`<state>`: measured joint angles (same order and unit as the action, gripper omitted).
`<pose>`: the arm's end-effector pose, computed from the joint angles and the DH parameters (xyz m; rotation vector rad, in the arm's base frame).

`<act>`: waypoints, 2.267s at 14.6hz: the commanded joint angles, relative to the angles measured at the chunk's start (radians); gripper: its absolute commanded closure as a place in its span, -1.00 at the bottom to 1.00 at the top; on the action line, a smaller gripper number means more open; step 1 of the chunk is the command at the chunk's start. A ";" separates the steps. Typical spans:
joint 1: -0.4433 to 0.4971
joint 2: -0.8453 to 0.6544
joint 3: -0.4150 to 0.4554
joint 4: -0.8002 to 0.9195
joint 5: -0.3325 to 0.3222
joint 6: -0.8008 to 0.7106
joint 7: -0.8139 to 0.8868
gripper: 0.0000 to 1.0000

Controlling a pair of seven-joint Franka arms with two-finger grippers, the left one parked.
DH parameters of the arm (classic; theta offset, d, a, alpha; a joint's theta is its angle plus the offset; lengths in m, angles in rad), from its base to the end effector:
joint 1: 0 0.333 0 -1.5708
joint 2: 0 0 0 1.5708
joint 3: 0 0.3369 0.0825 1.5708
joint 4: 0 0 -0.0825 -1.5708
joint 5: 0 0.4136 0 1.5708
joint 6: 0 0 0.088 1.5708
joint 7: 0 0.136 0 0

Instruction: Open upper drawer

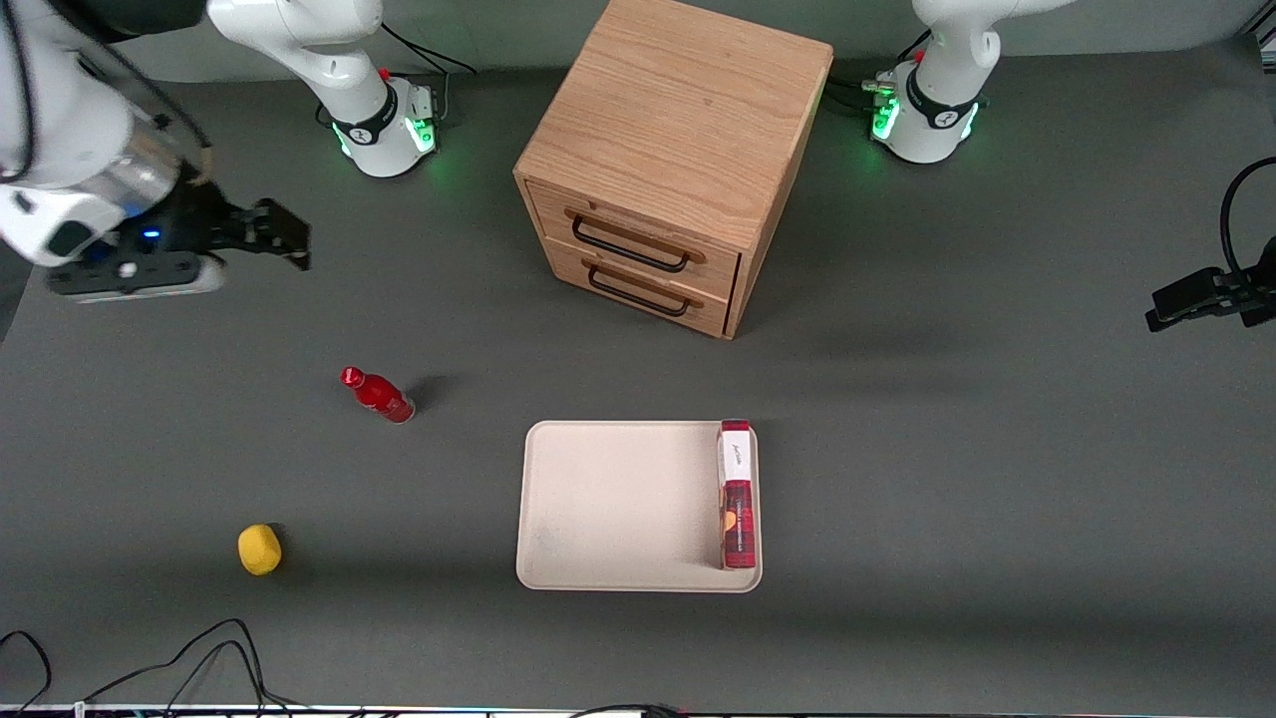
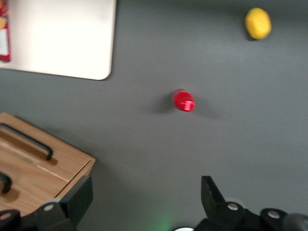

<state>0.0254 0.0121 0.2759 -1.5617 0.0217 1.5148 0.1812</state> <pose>0.5534 0.1742 0.6095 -3.1241 -0.1889 0.0983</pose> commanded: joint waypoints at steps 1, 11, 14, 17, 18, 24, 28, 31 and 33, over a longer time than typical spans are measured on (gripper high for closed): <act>0.039 0.046 0.064 0.032 0.014 0.019 0.000 -1.00; 0.192 0.250 0.293 0.176 0.009 0.097 -0.083 -1.00; 0.214 0.276 0.304 0.176 0.006 0.117 -0.230 -1.00; 0.215 0.295 0.305 0.173 0.007 0.139 -0.328 -1.00; 0.217 0.296 0.308 0.169 0.007 0.152 -0.336 -1.00; 0.222 0.345 0.309 0.163 0.000 0.168 -0.419 -1.00; 0.246 0.416 0.310 0.161 -0.055 0.168 -0.443 -1.00; 0.249 0.442 0.310 0.128 -0.059 0.218 -0.448 -1.00; 0.257 0.442 0.310 0.082 -0.075 0.280 -0.450 -1.00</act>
<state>0.2673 0.4531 0.5845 -1.4452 -0.0200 1.7418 -0.2510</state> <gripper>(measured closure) 0.000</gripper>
